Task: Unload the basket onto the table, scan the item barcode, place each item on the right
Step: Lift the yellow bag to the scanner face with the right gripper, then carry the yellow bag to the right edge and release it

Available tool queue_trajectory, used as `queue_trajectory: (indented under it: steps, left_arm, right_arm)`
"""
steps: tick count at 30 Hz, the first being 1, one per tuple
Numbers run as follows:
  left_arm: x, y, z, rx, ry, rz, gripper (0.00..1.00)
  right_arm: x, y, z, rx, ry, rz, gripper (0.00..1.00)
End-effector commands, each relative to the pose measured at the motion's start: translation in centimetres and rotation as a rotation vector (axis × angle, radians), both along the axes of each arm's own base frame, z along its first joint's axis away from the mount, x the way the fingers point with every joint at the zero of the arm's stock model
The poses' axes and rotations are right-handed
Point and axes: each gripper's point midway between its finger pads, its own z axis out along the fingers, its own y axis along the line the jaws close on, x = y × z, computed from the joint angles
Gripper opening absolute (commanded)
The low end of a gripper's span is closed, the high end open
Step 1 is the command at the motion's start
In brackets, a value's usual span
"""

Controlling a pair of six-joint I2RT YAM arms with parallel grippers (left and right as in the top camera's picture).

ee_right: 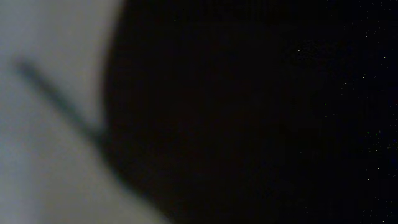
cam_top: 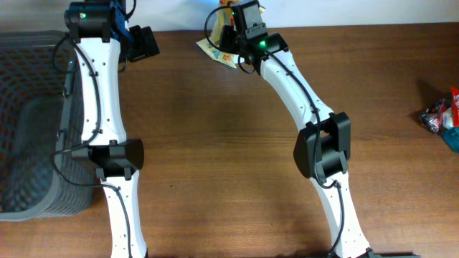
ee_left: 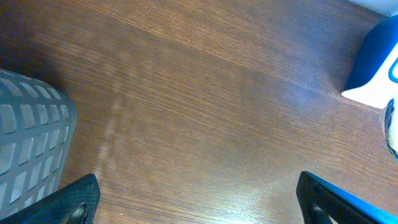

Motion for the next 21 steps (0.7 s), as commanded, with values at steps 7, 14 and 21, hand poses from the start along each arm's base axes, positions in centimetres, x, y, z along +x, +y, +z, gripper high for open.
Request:
queue_trajectory:
  steps: [7, 14, 21]
  left_arm:
    - [0.0, -0.1, -0.1, -0.003, 0.003, -0.01, 0.99]
    - [0.0, -0.1, -0.1, -0.003, 0.004, -0.01, 0.99]
    - [0.0, -0.1, -0.1, -0.003, 0.004, -0.01, 0.99]
  right_arm:
    - [0.1, 0.2, -2.6, 0.077, 0.084, -0.06, 0.08]
    - [1.9, -9.4, 7.3, 0.125, -0.039, -0.197, 0.04]
    - [-5.7, -38.4, 6.9, 0.069, 0.253, -0.687, 0.04]
